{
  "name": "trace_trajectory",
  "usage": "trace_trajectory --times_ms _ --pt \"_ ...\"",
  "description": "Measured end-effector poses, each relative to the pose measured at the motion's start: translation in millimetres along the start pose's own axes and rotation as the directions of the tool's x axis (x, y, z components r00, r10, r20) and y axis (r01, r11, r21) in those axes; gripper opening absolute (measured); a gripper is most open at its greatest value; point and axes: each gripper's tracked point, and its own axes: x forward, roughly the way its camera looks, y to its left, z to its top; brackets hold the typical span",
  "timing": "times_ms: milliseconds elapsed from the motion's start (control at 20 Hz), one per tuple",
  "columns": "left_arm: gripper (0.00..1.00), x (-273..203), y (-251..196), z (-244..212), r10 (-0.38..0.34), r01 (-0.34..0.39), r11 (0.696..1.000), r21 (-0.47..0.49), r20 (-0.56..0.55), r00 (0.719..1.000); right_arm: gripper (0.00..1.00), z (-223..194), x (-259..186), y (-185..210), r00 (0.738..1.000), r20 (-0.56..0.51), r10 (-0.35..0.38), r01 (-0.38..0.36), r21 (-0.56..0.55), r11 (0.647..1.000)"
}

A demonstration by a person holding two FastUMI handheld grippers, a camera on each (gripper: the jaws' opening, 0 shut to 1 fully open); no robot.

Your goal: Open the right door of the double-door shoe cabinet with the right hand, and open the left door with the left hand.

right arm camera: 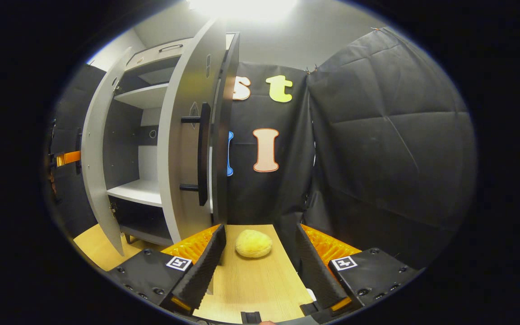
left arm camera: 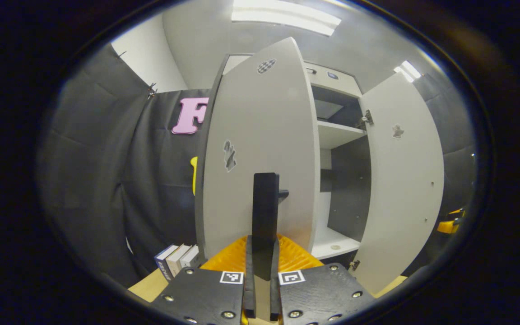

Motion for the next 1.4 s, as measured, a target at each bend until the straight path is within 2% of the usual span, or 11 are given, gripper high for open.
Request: trace_trajectory --times_ms 50,250,350,400,550,650,800,900,1000,1400 --pt "0.15 -4 7 1 0.015 -0.015 1.000 0.001 0.003 1.000 0.94 0 0 1 1.000 0.001 0.004 -0.004 -0.003 1.000" --pt "0.14 -23 40 6 0.082 -0.083 0.996 0.032 0.011 0.997 0.94 5 1 3 1.000 0.013 0.018 -0.018 -0.025 1.000" --pt "0.09 -28 60 8 0.124 -0.125 0.991 0.046 0.021 0.992 0.94 7 3 5 0.999 0.021 0.025 -0.024 -0.033 0.999" --pt "0.06 -36 73 9 0.157 -0.158 0.986 0.060 0.026 0.987 0.94 7 3 6 0.999 0.026 0.028 -0.027 -0.037 0.999" --pt "0.05 -47 111 20 0.240 -0.245 0.966 0.084 0.061 0.969 0.94 8 3 10 0.999 0.029 0.043 -0.042 -0.036 0.998" --pt "0.04 -55 145 36 0.329 -0.339 0.932 0.125 0.094 0.940 0.97 9 2 10 0.999 0.029 0.045 -0.044 -0.040 0.998" --pt "0.04 -68 170 42 0.362 -0.370 0.925 0.079 0.104 0.926 0.98 10 4 12 0.998 0.037 0.052 -0.050 -0.039 0.998" --pt "0.04 -75 185 41 0.398 -0.406 0.910 0.084 0.094 0.912 0.97 12 3 14 0.997 0.046 0.057 -0.055 -0.039 0.998" --pt "0.04 -73 181 37 0.396 -0.401 0.914 0.060 0.079 0.915 0.97 13 4 15 0.997 0.049 0.062 -0.060 -0.043 0.997" --pt "0.04 -81 177 22 0.395 -0.395 0.914 0.095 0.024 0.919 0.97 12 -1 13 0.996 0.047 0.070 -0.068 -0.040 0.997"
